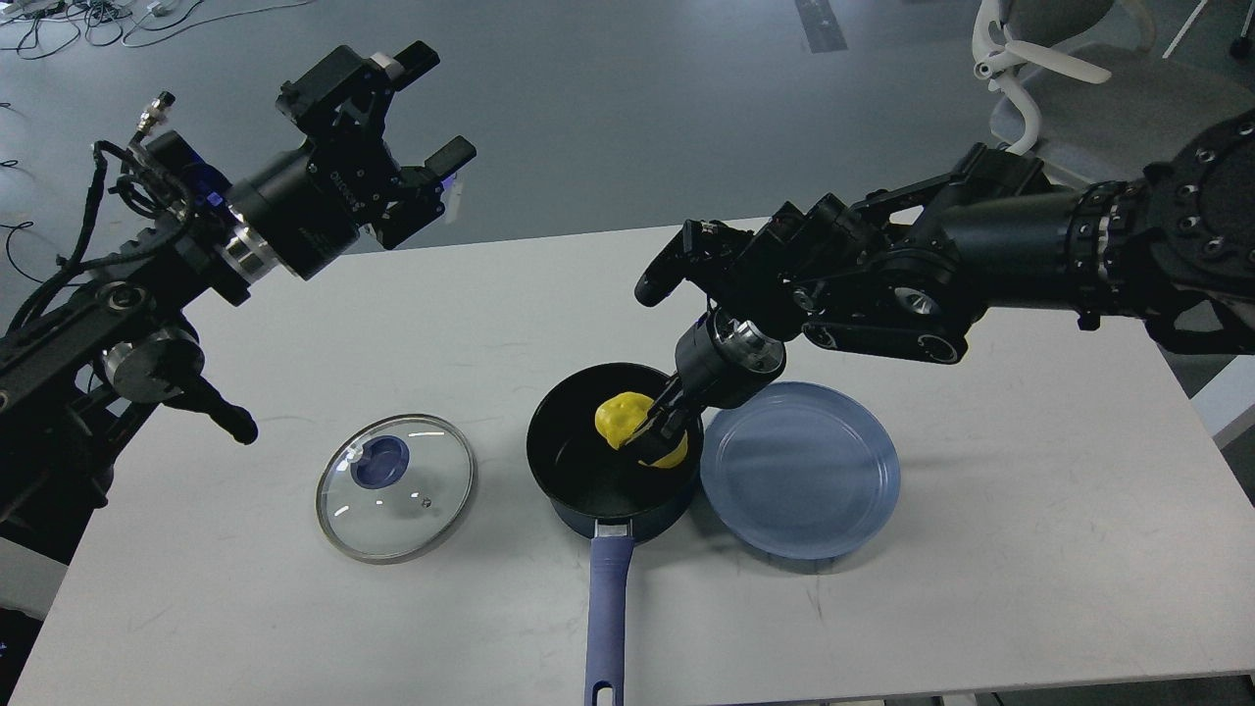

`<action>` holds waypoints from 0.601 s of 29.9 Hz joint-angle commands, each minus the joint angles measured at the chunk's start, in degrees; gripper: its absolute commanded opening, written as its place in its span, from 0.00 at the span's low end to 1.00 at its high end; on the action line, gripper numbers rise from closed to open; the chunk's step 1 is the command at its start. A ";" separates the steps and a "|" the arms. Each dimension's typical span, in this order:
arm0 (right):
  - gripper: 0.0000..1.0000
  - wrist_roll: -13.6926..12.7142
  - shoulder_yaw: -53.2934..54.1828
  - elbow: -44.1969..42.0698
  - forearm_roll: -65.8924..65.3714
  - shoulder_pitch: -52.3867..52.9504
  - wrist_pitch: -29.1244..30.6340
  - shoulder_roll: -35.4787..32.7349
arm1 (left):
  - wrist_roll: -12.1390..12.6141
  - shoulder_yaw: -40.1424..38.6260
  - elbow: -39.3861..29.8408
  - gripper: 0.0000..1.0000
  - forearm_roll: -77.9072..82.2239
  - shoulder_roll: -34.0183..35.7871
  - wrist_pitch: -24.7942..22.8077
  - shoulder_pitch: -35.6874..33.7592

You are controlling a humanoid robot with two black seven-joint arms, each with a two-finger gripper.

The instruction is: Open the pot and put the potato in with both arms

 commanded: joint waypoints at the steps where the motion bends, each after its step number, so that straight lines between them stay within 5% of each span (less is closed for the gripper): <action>1: 0.79 0.00 0.02 0.00 1.58 -0.03 -0.18 -0.01 | 0.00 0.00 0.00 0.97 0.00 -0.04 0.00 0.18; 6: 0.93 0.00 0.02 0.08 2.02 0.06 -0.10 -0.01 | 0.00 0.00 -0.08 0.97 0.00 0.04 0.00 0.26; 14: 0.94 0.00 0.28 0.52 3.16 2.17 0.08 -0.01 | 0.00 0.00 -0.08 0.97 0.00 0.13 0.00 0.26; 18: 0.95 0.00 1.77 0.79 4.48 3.58 0.08 -6.49 | 0.00 0.00 -0.08 0.97 0.00 0.13 0.00 0.26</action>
